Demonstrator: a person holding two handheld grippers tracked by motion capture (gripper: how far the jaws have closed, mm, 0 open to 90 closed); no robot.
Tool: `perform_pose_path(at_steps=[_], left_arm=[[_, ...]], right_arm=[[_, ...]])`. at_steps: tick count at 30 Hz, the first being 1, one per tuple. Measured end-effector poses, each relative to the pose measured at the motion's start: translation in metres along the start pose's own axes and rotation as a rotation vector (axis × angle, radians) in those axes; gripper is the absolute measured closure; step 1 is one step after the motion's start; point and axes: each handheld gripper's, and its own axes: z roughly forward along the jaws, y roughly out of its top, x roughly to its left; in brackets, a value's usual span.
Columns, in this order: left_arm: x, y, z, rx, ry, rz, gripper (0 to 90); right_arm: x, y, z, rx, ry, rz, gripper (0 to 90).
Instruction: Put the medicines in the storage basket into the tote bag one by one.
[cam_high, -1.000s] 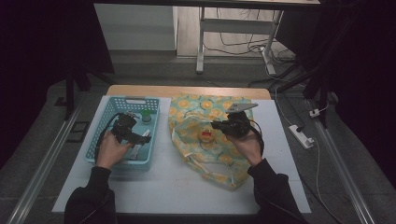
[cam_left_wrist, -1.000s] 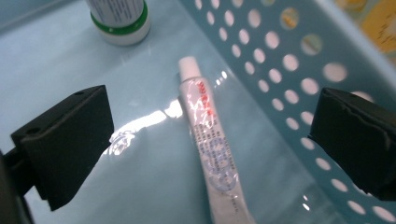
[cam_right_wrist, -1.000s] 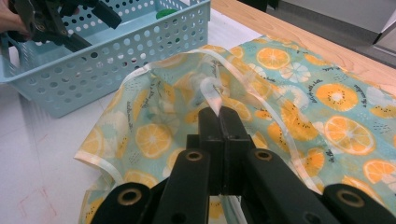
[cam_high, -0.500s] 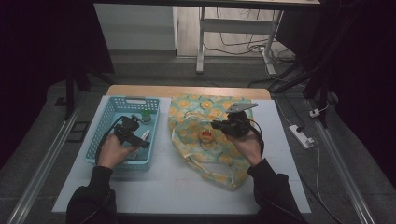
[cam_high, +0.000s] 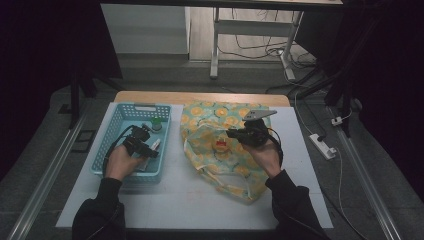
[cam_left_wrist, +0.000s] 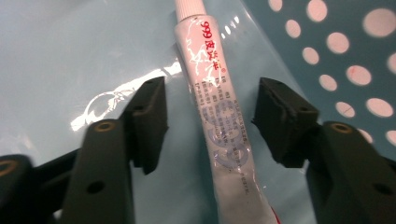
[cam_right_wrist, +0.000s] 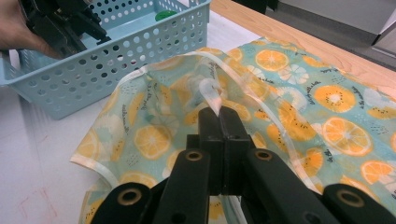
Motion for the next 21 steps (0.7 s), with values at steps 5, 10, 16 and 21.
perform_pose_path(at_steps=[5, 10, 16, 21], left_arm=[[0.0007, 0.0, -0.0004, -0.001, -0.013, -0.008, 59.3], [0.0013, 0.0, -0.0005, 0.0, -0.023, -0.023, 68.0], [0.0008, 0.0004, -0.0008, 0.002, -0.018, -0.023, 71.5], [0.0002, 0.0012, -0.0029, -0.005, 0.01, -0.032, 71.9]], right_arm=[[-0.0001, 0.0, -0.0001, -0.001, 0.001, 0.001, 90.0], [-0.0002, -0.0001, 0.0, 0.0, 0.0, 0.002, 89.9], [-0.0002, -0.0001, 0.0002, 0.0, 0.0, 0.001, 89.9], [-0.0005, 0.0001, -0.0004, -0.004, -0.001, 0.002, 89.9]])
